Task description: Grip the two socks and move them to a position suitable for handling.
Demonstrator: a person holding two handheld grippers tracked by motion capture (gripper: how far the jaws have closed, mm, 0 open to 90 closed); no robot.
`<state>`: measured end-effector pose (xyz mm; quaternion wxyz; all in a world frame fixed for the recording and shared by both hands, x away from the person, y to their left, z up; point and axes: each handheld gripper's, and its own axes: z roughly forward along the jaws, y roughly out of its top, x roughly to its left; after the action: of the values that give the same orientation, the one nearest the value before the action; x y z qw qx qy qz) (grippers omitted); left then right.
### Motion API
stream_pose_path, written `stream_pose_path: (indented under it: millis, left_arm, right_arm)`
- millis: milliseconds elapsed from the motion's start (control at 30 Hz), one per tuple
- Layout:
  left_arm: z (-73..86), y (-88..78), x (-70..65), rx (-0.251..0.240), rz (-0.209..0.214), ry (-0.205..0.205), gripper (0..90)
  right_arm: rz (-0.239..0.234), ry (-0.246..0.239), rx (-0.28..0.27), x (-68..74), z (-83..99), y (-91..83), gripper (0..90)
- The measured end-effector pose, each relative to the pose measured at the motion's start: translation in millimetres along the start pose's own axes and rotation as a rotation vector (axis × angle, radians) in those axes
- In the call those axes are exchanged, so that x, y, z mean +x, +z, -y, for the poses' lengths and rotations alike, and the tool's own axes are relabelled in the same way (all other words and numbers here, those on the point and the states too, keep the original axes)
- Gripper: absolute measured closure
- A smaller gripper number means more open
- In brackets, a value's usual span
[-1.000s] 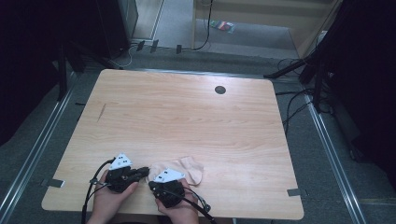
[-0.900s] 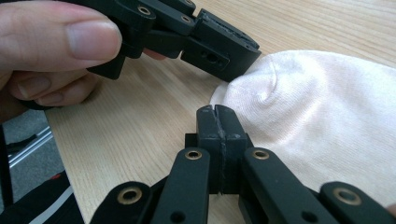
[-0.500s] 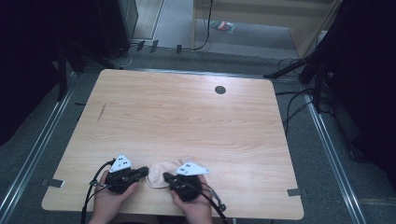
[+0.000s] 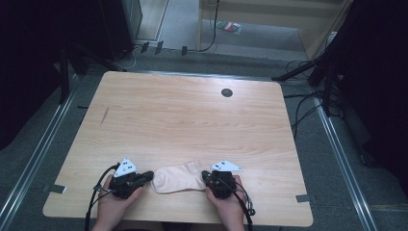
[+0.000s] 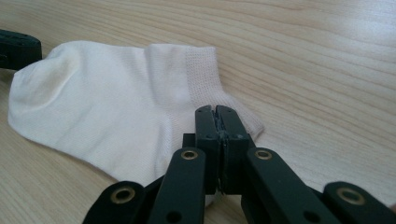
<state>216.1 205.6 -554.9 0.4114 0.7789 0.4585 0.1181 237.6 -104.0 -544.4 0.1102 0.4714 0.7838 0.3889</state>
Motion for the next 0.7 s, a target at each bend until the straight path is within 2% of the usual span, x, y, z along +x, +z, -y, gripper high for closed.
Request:
stream_pose_path:
  millis: [67,167,300,367,467,533,700]
  left_arm:
    - [-0.3,0.1,0.7,-0.001,-0.004,-0.005,87.4]
    - [-0.6,-0.3,1.9,-0.001,-0.002,-0.012,86.0]
    - [-0.6,-1.1,2.6,-0.020,-0.009,-0.017,84.1]
    - [-0.9,-3.1,3.3,-0.038,0.003,-0.016,82.3]
    - [-1.0,-5.8,3.9,-0.079,0.002,-0.023,77.3]
    - [-0.8,-7.9,4.8,-0.103,-0.008,-0.026,71.9]
    - [-0.9,-12.3,10.2,-0.141,-0.015,-0.047,66.0]
  right_arm:
    - [-0.011,0.011,0.000,-2.1,-0.1,-2.2,85.6]
    - [-0.032,0.028,-0.040,-4.6,-2.0,-10.0,84.1]
    - [-0.023,0.037,-0.078,-8.4,-4.3,-18.8,83.4]
    - [-0.022,0.038,-0.091,-11.5,-4.8,-21.8,79.9]
    - [-0.026,0.048,-0.118,-15.9,-5.9,-25.7,68.4]
    - [-0.045,0.050,-0.128,-19.8,-8.0,-27.4,55.5]
    - [-0.070,0.031,-0.159,-22.6,-12.3,-34.8,41.0]
